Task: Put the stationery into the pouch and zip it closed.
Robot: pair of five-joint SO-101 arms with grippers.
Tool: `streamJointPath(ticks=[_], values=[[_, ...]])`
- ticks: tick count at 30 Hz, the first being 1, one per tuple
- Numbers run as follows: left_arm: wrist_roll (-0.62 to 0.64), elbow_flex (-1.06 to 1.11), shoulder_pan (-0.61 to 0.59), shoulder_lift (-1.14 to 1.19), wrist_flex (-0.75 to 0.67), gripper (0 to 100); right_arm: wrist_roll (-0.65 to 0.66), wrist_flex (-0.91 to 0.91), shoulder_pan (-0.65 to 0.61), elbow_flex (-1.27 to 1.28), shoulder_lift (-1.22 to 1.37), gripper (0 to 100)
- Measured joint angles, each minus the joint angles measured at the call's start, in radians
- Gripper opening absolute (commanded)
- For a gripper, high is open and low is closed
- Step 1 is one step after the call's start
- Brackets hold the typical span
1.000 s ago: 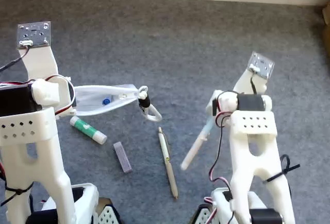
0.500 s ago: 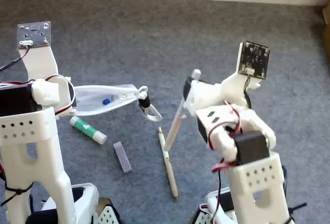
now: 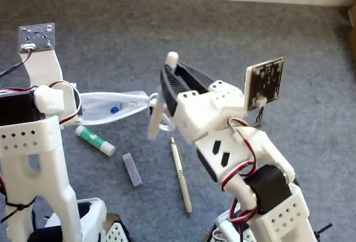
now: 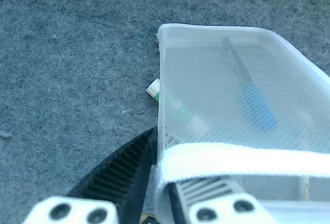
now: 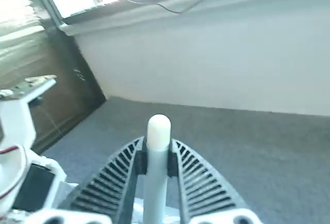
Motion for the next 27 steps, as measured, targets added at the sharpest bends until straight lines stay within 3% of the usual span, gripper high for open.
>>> streamJointPath(ticks=[15, 23, 27], values=[[0.0, 0.0, 0.0, 0.0, 0.0, 1, 0.003, -0.368, -0.132, 0.014, -0.002, 0.5], [0.0, 0.0, 0.0, 0.0, 0.0, 1, 0.009, -0.73, -0.132, 0.299, 0.003, 0.5], [0.0, 0.0, 0.0, 0.0, 0.0, 1, 0.089, -0.845, -0.132, 0.384, 0.034, 0.5]])
